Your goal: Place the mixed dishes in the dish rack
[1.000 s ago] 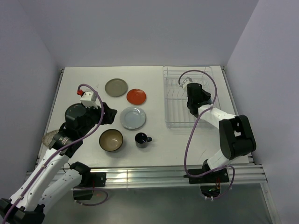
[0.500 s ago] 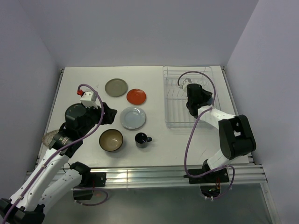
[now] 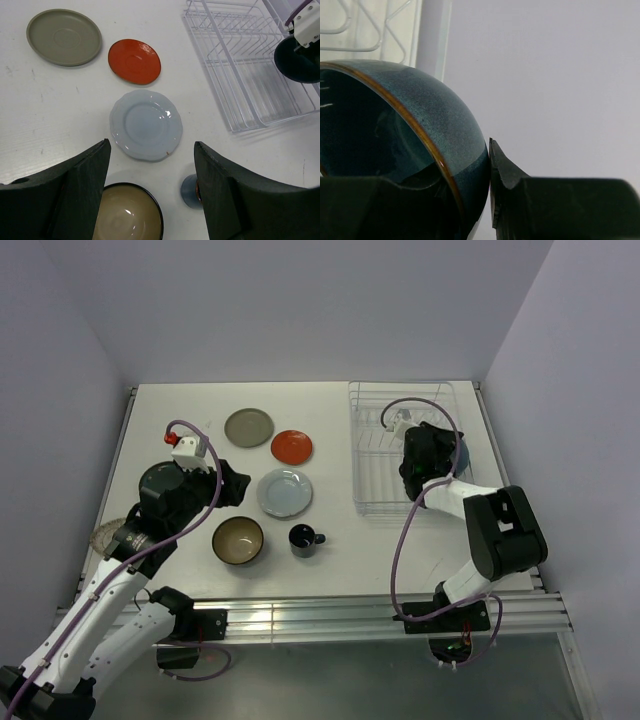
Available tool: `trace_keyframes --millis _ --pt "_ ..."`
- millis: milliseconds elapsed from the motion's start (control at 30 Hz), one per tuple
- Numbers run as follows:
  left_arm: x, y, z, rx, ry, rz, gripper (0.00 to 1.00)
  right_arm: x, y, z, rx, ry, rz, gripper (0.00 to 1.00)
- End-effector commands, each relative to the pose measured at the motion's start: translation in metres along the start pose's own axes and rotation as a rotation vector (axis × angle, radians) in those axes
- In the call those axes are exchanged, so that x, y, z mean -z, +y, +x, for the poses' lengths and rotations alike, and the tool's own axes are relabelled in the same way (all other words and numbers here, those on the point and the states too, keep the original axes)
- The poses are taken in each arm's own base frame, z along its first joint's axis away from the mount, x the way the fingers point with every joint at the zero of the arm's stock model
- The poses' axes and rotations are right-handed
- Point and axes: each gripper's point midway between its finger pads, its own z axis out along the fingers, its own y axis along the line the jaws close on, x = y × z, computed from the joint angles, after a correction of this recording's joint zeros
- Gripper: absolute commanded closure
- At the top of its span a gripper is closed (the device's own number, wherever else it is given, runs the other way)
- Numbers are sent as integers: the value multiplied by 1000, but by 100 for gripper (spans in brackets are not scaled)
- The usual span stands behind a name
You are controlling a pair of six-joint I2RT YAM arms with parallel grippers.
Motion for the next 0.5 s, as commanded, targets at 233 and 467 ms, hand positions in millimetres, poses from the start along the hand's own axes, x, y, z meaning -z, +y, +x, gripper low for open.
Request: trace_keyframes --millis 233,467 --pt "2 -1 -8 -17 -36 8 26 4 -21 -3 -25 12 184 100" --pt "2 -1 -8 -17 -35 8 26 2 0 3 35 39 187 100"
